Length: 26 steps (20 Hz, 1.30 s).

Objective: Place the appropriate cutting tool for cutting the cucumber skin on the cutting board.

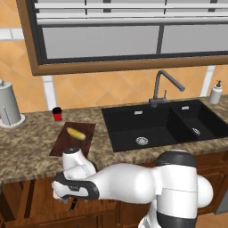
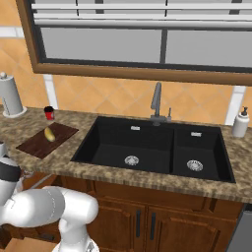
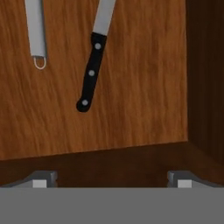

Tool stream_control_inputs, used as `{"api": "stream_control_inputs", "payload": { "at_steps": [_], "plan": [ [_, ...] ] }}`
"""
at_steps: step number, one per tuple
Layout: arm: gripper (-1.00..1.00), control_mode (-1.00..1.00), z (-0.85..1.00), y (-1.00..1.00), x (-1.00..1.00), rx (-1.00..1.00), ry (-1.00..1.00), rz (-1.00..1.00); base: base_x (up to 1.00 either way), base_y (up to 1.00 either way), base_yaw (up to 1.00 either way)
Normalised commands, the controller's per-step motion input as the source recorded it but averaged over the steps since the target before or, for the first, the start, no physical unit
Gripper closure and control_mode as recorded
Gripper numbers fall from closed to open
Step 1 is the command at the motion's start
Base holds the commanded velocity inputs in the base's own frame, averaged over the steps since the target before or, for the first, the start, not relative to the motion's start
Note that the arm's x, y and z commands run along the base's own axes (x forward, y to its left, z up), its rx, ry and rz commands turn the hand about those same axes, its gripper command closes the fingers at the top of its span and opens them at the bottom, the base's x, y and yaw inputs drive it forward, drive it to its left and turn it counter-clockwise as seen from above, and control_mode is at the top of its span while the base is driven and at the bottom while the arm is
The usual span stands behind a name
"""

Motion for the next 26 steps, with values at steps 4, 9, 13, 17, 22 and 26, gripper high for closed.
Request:
{"api": "stream_control_inputs", "payload": {
  "at_steps": [4, 9, 13, 17, 22, 26],
  "plan": [
    [-1.00, -1.00, -0.03, 0.00, -0.40, 0.00, 0.12, -0.05, 0.00, 0.00, 0.00],
    [-1.00, -1.00, -0.17, 0.00, -0.33, 0.00, 0.12, -0.04, 0.00, 0.00, 0.00],
    [-1.00, -1.00, -0.09, 0.00, -0.37, 0.00, 0.06, -0.04, 0.00, 0.00, 0.00],
    [-1.00, -1.00, -0.07, 0.00, -0.55, 0.00, 0.04, -0.04, 0.00, 0.00, 0.00],
    [-1.00, -1.00, -0.01, 0.00, -0.43, 0.00, 0.01, -0.02, 0.00, 0.00, 0.00],
    [-1.00, -1.00, 0.32, 0.00, 0.56, 0.00, -0.03, 0.00, 0.00, 0.00, 0.00]
  ]
}}
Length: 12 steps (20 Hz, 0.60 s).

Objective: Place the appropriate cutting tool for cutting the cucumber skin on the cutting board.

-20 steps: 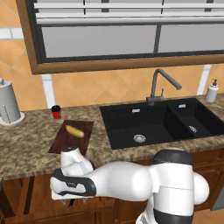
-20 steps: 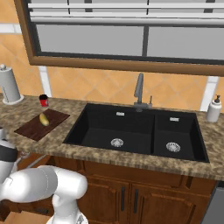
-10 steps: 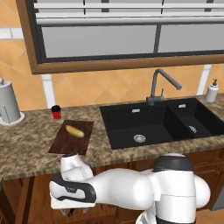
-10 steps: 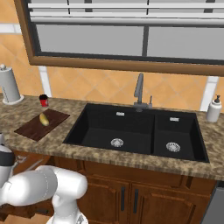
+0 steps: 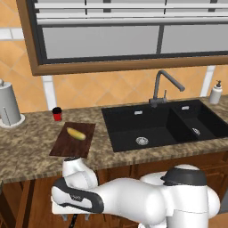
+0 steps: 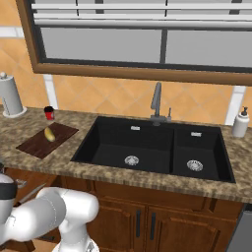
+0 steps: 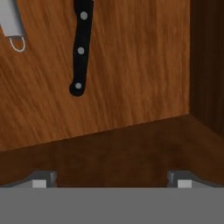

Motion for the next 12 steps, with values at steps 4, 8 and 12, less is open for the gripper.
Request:
{"api": "stream_control_inputs", "payload": {
  "at_steps": [4, 8, 12],
  "plan": [
    [-1.00, -1.00, 0.14, 0.02, 0.57, -0.02, -0.09, 0.00, 0.00, 0.00, 0.00],
    [-1.00, -1.00, -0.03, 0.26, 0.25, -0.10, -0.15, 0.00, 0.00, 0.00, 0.00],
    [-1.00, -1.00, -0.02, 0.45, 0.14, -0.15, -0.05, 0.00, 0.00, 0.00, 0.00]
  ]
}}
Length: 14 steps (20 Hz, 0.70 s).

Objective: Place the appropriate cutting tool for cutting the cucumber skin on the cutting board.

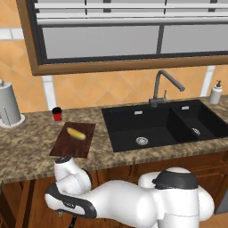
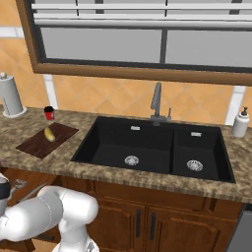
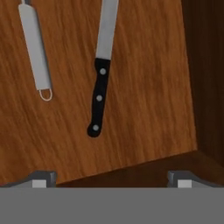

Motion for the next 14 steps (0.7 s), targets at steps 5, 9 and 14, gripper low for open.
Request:
{"api": "stream_control_inputs", "payload": {
  "at_steps": [5, 9, 14],
  "plan": [
    [-1.00, -1.00, 0.00, 0.14, 0.28, -0.09, -0.01, 0.00, 0.00, 0.00, 0.00],
    [-1.00, -1.00, -0.03, 0.07, 0.49, -0.08, 0.00, 0.00, 0.00, 0.00, 0.00],
    [-1.00, -1.00, -0.22, 0.06, 0.42, -0.06, 0.00, 0.00, 0.00, 0.00, 0.00]
  ]
}}
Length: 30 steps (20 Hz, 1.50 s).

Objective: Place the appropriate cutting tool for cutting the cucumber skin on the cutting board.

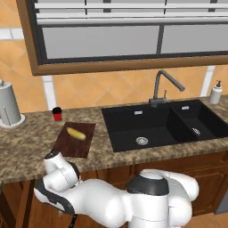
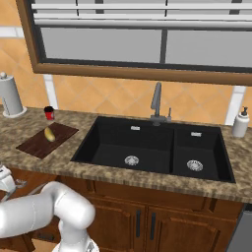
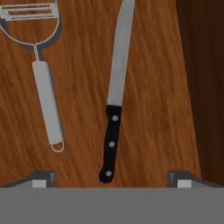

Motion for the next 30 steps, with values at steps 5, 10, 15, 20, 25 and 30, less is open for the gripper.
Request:
{"api": "stream_control_inputs", "payload": {
  "at_steps": [5, 10, 15, 20, 25, 30],
  "plan": [
    [-1.00, -1.00, -0.31, 0.18, 0.12, -0.01, 0.00, 0.00, 0.00, 0.00, 0.00],
    [-1.00, -1.00, -0.34, 0.14, 0.10, 0.00, 0.00, 0.00, 0.00, 0.00, 0.00],
    [-1.00, -1.00, -0.46, 0.22, 0.05, 0.00, 0.00, 0.00, 0.00, 0.00, 0.00],
    [-1.00, -1.00, -0.33, 0.14, 0.08, 0.00, 0.00, 0.00, 0.00, 0.00, 0.00],
    [-1.00, -1.00, -0.28, 0.06, 0.09, 0.00, 0.00, 0.00, 0.00, 0.00, 0.00],
    [-1.00, -1.00, -0.28, 0.05, -0.01, 0.00, 0.00, 0.00, 0.00, 0.00, 0.00]
  ]
}}
